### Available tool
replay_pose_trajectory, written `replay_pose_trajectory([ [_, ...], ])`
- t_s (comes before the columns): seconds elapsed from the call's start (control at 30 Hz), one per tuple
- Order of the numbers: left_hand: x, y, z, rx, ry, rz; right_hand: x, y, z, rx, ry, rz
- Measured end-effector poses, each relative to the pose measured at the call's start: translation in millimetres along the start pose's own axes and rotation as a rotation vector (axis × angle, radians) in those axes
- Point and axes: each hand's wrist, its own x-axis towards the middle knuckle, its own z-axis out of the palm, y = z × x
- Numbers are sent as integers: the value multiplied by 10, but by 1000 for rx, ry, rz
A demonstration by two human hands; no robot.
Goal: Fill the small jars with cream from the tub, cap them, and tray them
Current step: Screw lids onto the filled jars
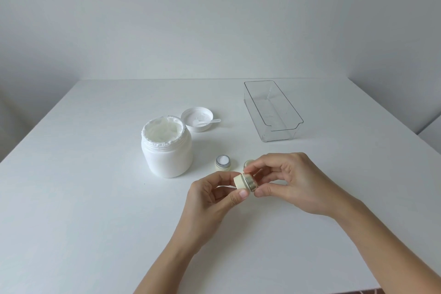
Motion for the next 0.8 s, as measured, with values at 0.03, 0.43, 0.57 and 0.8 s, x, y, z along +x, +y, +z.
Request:
replay_pose_trajectory([
  [0.03, -2, 3, -3, -6, -7, 5, 4, 6, -1, 13, -7, 9],
  [0.43, -22, 48, 10, -34, -21, -56, -11, 50, 33, 7, 10, -121],
  [0.57, -21, 62, 10, -71, -29, -56, -4, 63, 46, 27, 24, -108],
  [0.8, -15, 53, 0, -71, -24, -21, 14, 45, 91, -75, 40, -3],
])
